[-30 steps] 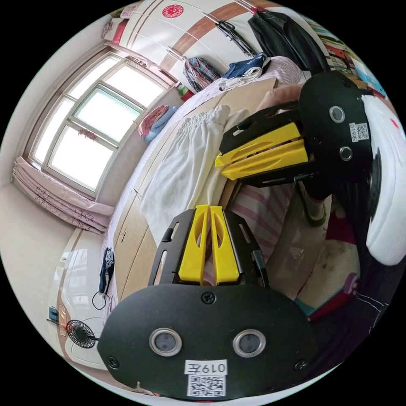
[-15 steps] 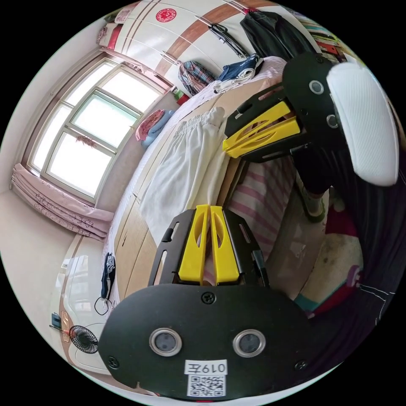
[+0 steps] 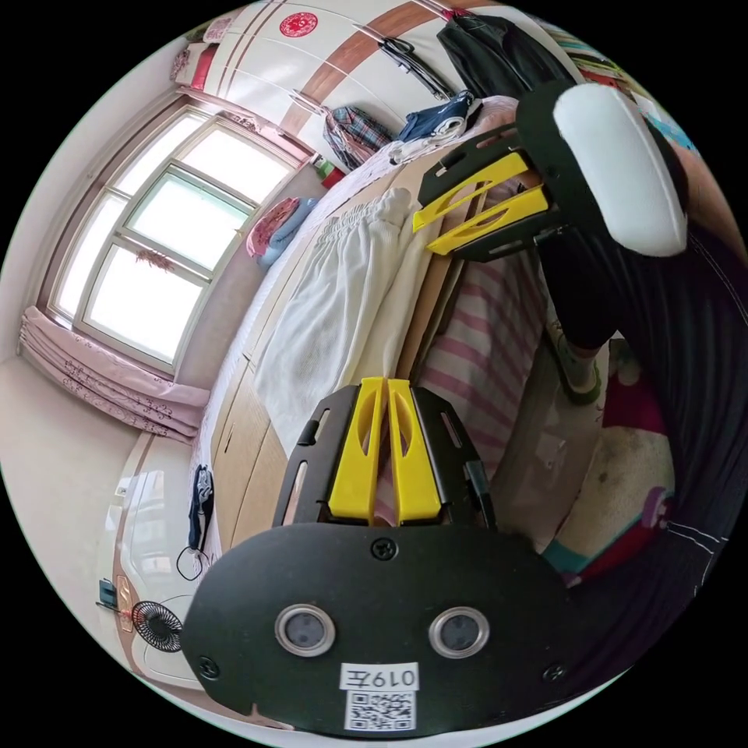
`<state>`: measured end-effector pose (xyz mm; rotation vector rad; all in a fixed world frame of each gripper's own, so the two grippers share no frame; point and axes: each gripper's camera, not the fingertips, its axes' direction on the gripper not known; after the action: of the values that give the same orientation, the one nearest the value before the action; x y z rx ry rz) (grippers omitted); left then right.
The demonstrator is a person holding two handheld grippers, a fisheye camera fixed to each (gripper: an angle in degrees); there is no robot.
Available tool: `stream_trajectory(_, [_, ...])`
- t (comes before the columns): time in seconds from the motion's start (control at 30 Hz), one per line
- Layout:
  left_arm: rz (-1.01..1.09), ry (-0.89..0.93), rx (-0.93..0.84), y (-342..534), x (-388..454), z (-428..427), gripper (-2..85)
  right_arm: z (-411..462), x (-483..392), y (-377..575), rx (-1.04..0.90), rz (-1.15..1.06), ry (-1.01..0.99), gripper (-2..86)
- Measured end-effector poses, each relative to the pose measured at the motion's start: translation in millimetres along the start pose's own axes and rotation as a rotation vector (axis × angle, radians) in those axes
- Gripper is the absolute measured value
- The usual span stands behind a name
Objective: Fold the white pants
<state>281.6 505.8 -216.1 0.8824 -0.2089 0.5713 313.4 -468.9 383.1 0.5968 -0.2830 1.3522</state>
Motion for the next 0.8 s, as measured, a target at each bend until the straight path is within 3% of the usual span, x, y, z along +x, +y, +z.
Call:
stream_trajectory(0.3, [-0.013, 0.006, 0.007, 0.2, 0.8, -0.1, 0.7, -6.1, 8.4, -4.1, 0.013, -0.114, 0.021, -0.6])
stream_trajectory(0.43, [-0.016, 0.006, 0.010, 0.1, 2.1, 0.3, 0.6, -8.8, 6.2, -1.1, -0.007, -0.119, -0.071, -0.9])
stream_trajectory(0.8, [0.040, -0.052, -0.013, -6.3, 13.2, -3.0, 0.5, -27.1, -2.1, -8.9, 0.015, -0.165, 0.106, -0.7])
